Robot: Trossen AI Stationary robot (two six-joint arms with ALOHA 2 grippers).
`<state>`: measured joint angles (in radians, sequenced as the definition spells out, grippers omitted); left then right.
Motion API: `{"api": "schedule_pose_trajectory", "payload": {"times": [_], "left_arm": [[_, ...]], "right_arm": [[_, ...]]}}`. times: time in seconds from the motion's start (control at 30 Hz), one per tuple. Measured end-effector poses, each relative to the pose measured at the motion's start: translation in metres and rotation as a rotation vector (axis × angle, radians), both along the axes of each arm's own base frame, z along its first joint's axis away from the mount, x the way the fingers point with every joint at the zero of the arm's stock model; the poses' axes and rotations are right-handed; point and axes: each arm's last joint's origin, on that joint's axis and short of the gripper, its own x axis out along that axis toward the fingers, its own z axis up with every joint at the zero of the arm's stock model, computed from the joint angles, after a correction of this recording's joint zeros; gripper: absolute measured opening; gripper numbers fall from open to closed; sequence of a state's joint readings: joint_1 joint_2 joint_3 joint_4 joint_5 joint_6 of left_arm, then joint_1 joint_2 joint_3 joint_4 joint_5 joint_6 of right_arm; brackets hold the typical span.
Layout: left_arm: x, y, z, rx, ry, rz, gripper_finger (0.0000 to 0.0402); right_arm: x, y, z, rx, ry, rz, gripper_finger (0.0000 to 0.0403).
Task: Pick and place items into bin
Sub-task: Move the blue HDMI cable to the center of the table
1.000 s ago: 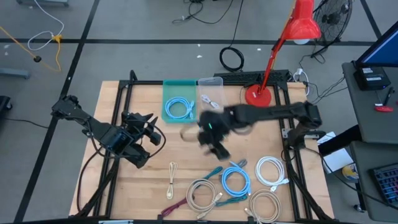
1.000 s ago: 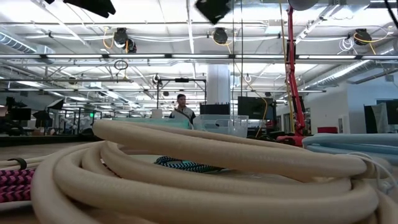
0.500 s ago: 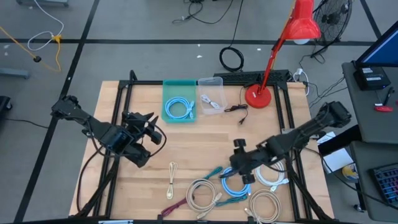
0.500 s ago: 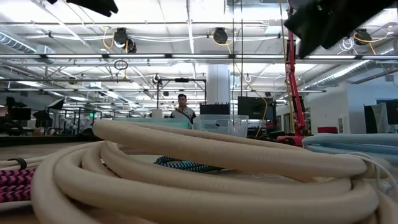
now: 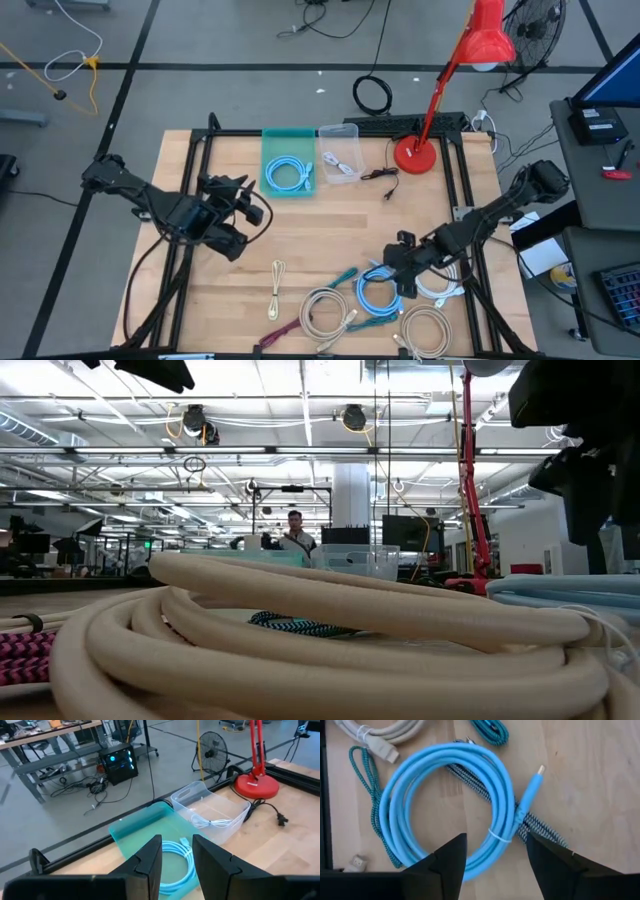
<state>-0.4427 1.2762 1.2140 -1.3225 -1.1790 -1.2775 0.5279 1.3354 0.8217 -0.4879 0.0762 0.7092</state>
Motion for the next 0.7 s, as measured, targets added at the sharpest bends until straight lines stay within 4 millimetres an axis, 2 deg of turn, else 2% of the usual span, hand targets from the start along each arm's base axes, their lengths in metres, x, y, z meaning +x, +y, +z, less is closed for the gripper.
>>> {"api": "schedule_pose_trajectory", "payload": {"times": [0.23,0.4,0.7], "left_arm": [[0.005,0.005,0.001,0.015,0.021,0.006,0.0113],[0.008,0.008,0.001,0.031,0.041,0.0,0.0113],[0.012,0.012,0.002,0.041,0.055,0.008,0.0113]], "right_arm": [[-0.001,0.006,-0.008,0.077,-0.06,-0.081,0.0209],[-0.009,0.008,-0.017,0.107,-0.008,-0.116,0.0209],[-0.007,0.009,-0.041,0.061,0.035,-0.142,0.0209]]}}
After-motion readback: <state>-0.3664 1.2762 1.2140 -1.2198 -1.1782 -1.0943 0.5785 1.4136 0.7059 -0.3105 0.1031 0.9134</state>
